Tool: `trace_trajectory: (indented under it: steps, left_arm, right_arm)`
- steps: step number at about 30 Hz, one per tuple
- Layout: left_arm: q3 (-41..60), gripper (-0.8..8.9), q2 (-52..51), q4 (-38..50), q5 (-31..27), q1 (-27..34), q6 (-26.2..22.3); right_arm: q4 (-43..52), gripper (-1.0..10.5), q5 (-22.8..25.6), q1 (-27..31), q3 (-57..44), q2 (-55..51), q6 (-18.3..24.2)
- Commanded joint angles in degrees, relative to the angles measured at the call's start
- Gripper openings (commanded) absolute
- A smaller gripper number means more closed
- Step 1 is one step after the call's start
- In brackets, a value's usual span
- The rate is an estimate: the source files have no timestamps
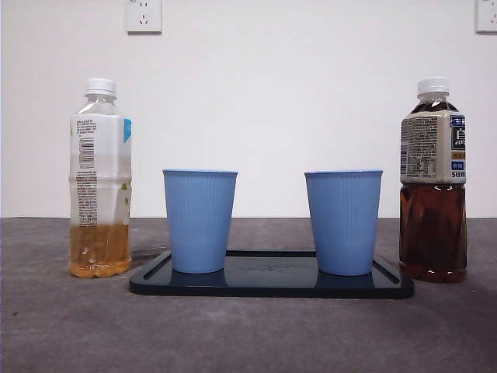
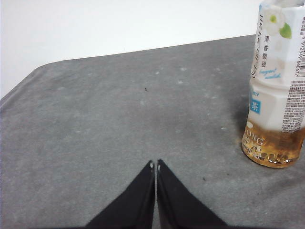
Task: Pour the drink into the cup
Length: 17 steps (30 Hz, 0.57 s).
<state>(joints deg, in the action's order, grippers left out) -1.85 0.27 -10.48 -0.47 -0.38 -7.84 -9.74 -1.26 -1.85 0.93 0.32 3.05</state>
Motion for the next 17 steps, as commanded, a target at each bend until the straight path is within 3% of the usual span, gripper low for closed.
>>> trace_trajectory:
  steps: [1, 17]
  left_arm:
    - [1.1, 0.06, -0.1, -0.3, 0.0, 0.1, 0.4]
    - [1.1, 0.06, -0.1, -0.2, -0.1, 0.1, 0.4]
  right_arm:
    - [0.1, 0.1, 0.2, 0.0, -0.3, -0.1, 0.0]
    - [0.9, 0.1, 0.2, 0.0, -0.2, -0.1, 0.0]
